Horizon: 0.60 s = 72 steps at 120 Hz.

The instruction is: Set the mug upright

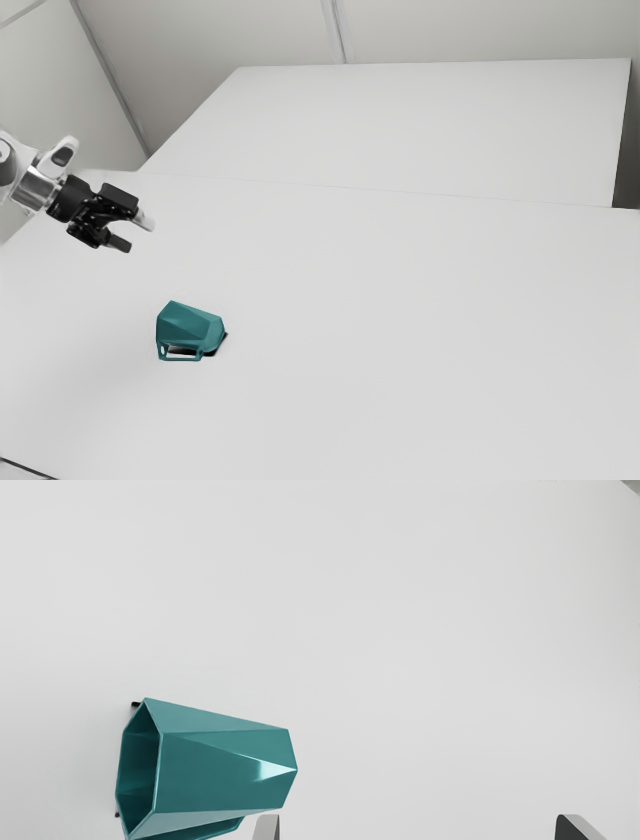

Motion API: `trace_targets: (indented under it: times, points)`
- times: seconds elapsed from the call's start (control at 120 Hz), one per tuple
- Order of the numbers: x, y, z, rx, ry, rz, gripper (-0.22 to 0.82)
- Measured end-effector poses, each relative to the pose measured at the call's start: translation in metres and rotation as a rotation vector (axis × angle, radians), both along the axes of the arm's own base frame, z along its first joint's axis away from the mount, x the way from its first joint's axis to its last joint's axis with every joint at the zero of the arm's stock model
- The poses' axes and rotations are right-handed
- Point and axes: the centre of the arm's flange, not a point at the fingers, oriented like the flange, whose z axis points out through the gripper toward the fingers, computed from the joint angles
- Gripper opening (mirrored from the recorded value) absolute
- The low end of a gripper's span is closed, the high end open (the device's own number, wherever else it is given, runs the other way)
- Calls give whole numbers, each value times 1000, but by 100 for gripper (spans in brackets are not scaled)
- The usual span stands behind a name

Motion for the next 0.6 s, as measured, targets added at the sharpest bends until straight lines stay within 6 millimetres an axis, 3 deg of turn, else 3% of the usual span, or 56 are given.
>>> trace_targets:
  times: [0.233, 0.383, 0.6]
  points:
    - [-7, 22, -27, -4, -47, -5, 60]
    - [-21, 24, -69, -95, -34, 22, 60]
    - [-33, 39, -101, -143, -31, 46, 60]
